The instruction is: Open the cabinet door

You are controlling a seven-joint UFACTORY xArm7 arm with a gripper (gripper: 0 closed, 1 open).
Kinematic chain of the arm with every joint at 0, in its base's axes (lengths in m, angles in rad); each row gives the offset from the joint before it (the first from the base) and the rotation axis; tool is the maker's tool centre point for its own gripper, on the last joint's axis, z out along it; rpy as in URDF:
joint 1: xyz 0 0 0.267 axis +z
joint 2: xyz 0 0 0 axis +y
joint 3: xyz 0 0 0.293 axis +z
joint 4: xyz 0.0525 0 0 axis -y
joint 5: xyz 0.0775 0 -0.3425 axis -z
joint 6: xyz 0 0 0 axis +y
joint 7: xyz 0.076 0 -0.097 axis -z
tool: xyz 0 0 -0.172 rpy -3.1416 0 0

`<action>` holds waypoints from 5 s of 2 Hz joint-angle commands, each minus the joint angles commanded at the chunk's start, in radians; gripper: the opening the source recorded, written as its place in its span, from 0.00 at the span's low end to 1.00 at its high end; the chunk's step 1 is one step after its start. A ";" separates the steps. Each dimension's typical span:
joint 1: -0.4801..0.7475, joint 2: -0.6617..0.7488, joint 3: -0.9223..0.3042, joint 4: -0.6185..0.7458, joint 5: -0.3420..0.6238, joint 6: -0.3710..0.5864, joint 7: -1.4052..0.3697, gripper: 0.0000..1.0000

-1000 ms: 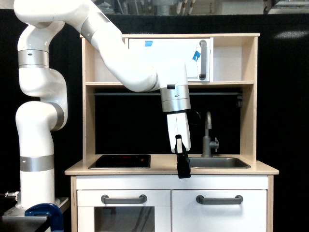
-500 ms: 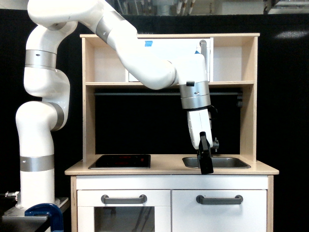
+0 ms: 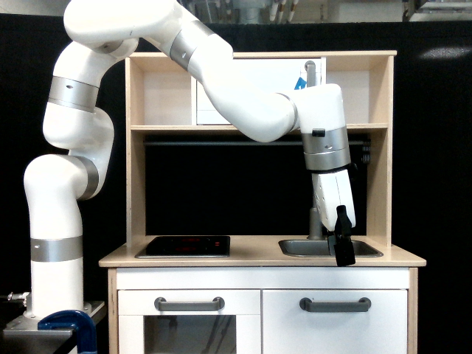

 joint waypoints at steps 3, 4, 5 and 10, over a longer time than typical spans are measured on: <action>-0.129 0.051 0.057 -0.009 0.254 0.136 -0.174 1.00; -0.137 0.053 0.061 -0.017 0.279 0.130 -0.176 1.00; -0.129 0.085 0.063 0.018 0.234 0.150 -0.176 1.00; -0.124 0.195 0.174 -0.068 0.344 -0.047 -0.314 1.00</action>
